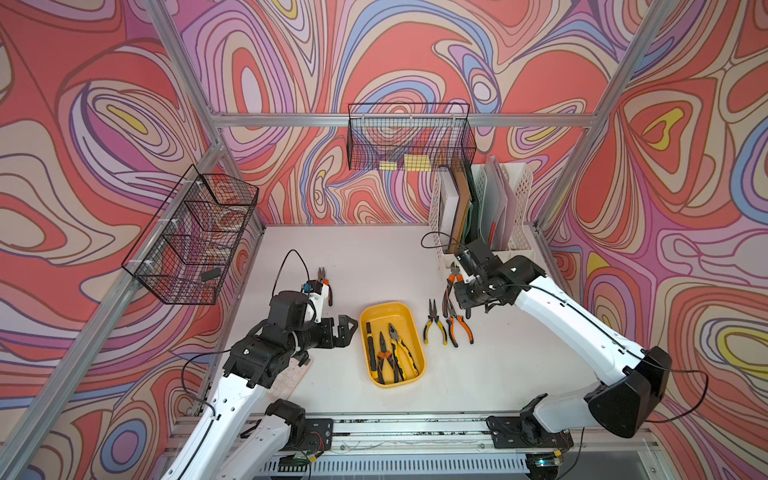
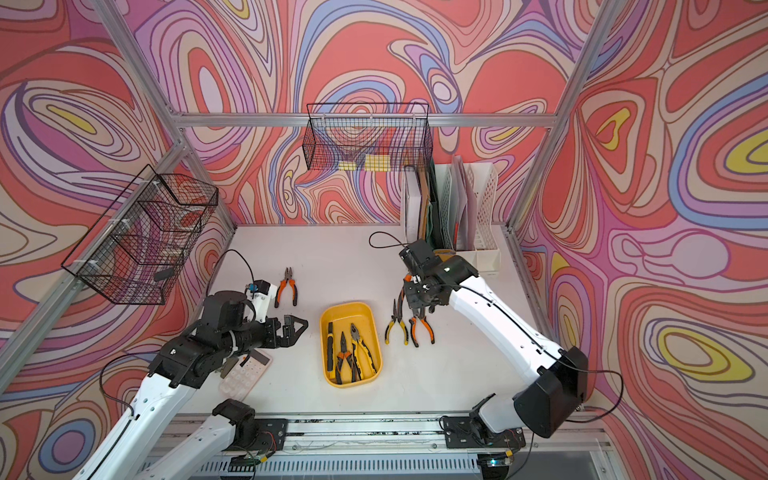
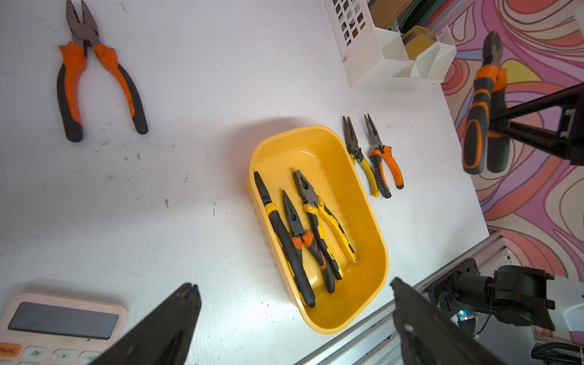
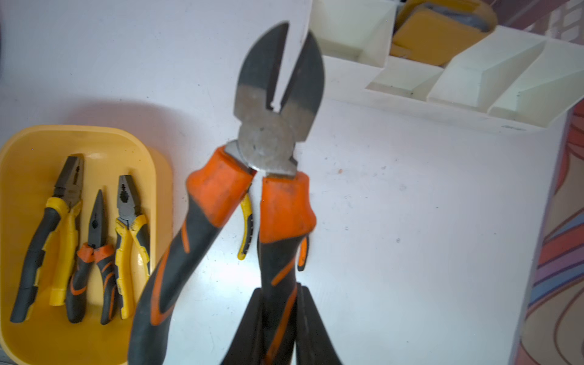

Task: Take the pliers out of the storage box
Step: Pick up the pliers from the storage box, then place the pliers at the center of the board.

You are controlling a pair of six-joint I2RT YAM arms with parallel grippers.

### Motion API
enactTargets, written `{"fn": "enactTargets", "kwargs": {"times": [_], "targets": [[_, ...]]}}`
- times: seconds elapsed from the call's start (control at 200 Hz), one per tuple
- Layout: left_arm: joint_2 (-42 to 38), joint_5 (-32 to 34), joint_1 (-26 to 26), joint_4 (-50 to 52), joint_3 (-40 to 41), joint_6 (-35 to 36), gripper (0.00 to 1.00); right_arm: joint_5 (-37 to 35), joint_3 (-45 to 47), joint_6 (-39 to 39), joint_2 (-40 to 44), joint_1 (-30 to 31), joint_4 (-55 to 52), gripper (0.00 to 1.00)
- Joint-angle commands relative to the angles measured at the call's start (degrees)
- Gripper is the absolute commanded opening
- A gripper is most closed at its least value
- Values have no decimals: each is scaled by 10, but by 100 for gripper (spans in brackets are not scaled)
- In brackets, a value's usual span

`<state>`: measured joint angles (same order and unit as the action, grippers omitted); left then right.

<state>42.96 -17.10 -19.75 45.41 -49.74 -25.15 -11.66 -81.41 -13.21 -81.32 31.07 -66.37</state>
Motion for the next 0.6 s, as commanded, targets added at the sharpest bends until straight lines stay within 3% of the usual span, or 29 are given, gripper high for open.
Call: {"fn": "enactTargets", "kwargs": {"times": [0.0, 0.21, 0.341, 0.596], "targets": [[1, 8, -4, 0, 4, -1, 100, -36, 15, 91, 0, -40, -14, 0], [6, 3, -5, 1, 2, 5, 100, -32, 22, 144, -28, -152, 13, 0], [12, -2, -4, -1, 1, 8, 100, -75, 40, 134, -75, -160, 26, 0], [14, -1, -4, 2, 1, 9, 100, -58, 95, 133, -122, -164, 74, 0]]}}
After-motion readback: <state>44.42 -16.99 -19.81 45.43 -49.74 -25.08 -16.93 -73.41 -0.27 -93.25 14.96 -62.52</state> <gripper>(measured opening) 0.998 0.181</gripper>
